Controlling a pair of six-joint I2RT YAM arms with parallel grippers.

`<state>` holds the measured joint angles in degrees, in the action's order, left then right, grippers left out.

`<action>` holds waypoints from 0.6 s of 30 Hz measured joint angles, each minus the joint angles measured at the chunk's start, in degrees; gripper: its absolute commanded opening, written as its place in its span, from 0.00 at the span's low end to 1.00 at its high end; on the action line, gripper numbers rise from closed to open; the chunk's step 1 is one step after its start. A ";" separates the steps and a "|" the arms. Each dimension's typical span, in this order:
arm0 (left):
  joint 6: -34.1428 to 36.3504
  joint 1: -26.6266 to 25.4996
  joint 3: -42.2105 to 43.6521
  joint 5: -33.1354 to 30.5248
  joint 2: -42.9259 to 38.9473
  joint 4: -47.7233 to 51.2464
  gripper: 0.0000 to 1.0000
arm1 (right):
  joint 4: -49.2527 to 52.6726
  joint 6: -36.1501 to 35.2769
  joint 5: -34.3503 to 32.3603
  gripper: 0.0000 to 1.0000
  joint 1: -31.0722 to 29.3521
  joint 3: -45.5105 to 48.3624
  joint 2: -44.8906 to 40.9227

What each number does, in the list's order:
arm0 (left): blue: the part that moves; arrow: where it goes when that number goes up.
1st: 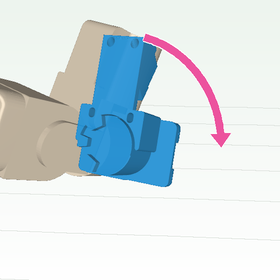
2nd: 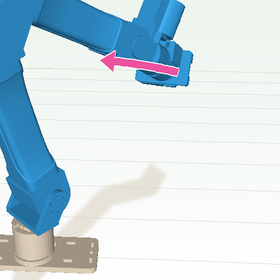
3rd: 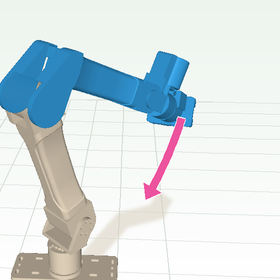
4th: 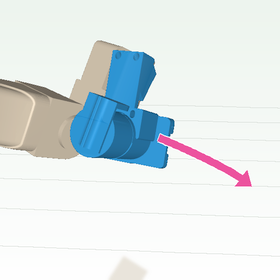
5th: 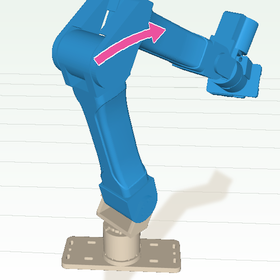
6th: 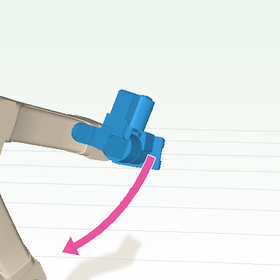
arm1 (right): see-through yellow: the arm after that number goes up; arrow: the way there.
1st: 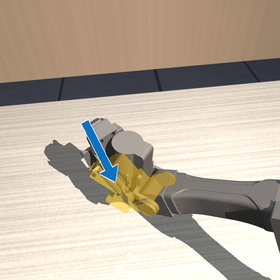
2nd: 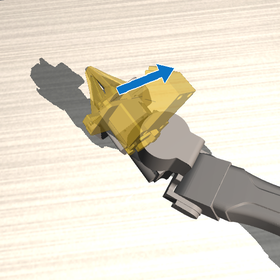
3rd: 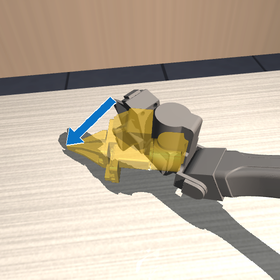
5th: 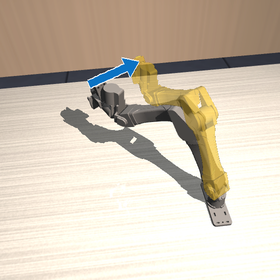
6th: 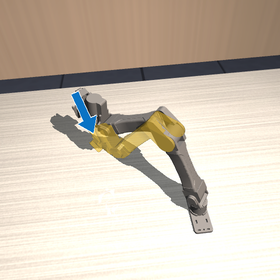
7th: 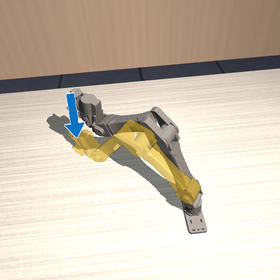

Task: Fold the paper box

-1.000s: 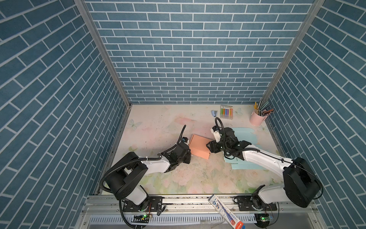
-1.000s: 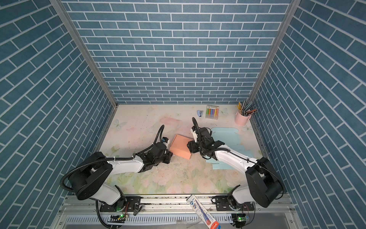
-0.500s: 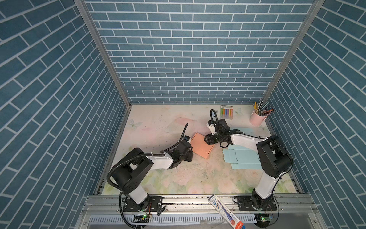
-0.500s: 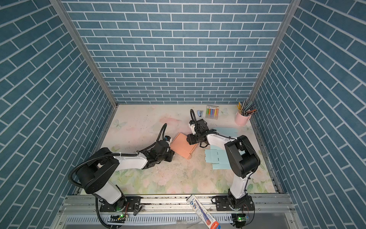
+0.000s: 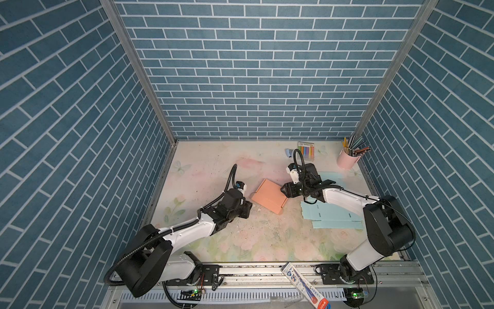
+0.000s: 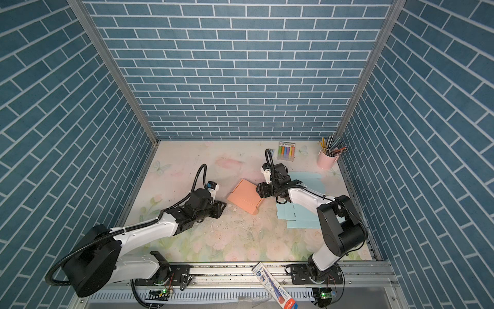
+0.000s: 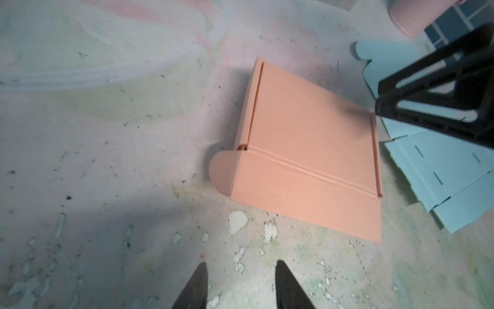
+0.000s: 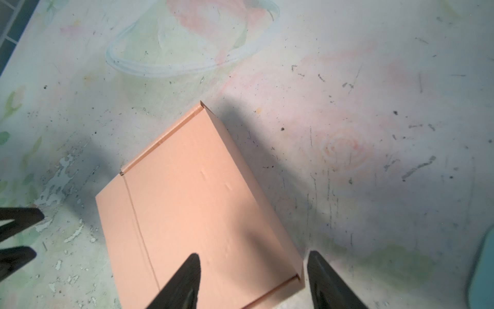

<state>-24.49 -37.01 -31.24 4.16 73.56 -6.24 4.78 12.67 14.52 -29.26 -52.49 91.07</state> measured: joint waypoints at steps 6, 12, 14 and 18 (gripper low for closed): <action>3.39 1.99 -7.91 3.54 5.35 0.50 0.55 | 0.96 -0.02 2.10 0.66 0.35 -5.53 2.71; 5.53 4.31 -12.63 7.10 12.50 -1.64 0.59 | 0.48 1.40 3.30 0.72 0.33 -0.72 -2.23; 5.92 5.38 -13.07 8.59 14.86 -2.64 0.61 | 0.52 2.60 3.19 0.73 0.35 3.04 -4.98; 6.47 7.21 -15.41 11.15 19.87 -3.04 0.66 | 0.98 5.79 3.34 0.75 0.90 6.51 -6.38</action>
<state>-18.02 -29.80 -46.65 15.31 93.43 -9.28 5.76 18.46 17.87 -28.36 -45.98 84.68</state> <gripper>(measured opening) 0.648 0.732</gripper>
